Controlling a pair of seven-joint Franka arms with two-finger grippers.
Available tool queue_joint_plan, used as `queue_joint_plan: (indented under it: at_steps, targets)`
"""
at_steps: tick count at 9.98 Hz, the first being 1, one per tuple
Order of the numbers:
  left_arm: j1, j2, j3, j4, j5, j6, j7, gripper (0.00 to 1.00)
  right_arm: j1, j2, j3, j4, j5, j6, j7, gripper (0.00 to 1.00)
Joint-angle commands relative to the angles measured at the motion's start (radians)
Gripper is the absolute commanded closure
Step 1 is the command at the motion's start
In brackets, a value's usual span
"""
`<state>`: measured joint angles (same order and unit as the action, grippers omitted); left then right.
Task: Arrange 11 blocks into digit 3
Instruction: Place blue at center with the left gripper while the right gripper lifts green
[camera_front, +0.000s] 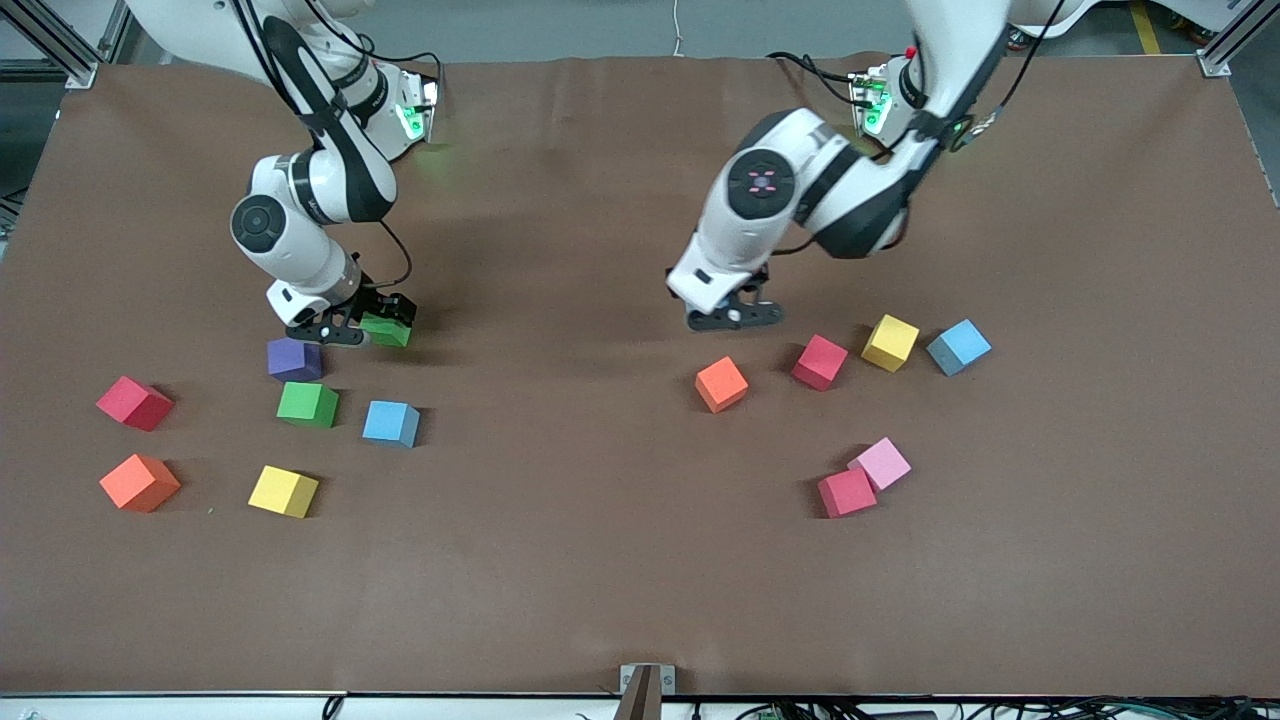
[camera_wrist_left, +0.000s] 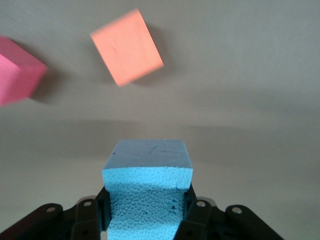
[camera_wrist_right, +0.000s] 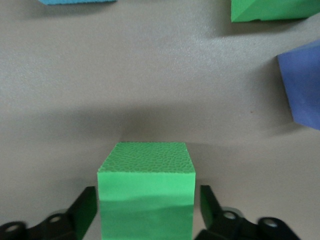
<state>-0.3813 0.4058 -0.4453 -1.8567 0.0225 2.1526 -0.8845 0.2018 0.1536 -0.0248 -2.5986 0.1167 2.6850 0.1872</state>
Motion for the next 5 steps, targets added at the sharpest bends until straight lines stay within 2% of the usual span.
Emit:
queue_joint_plan:
  at_steps: [1, 2, 5]
  targets:
    - [-0.088, 0.089, 0.003, 0.027, 0.03, 0.057, -0.077, 0.74, -0.01, -0.012, 0.006, -0.011, -0.008, -0.052, 0.003, 0.73]
    - [-0.122, 0.119, 0.003, 0.027, 0.054, 0.096, -0.111, 0.73, -0.01, -0.014, 0.005, 0.0, -0.006, -0.068, 0.008, 0.95]
    - [-0.198, 0.2, 0.007, 0.019, 0.153, 0.211, -0.229, 0.73, -0.018, -0.058, 0.003, 0.032, 0.003, -0.094, 0.049, 1.0]
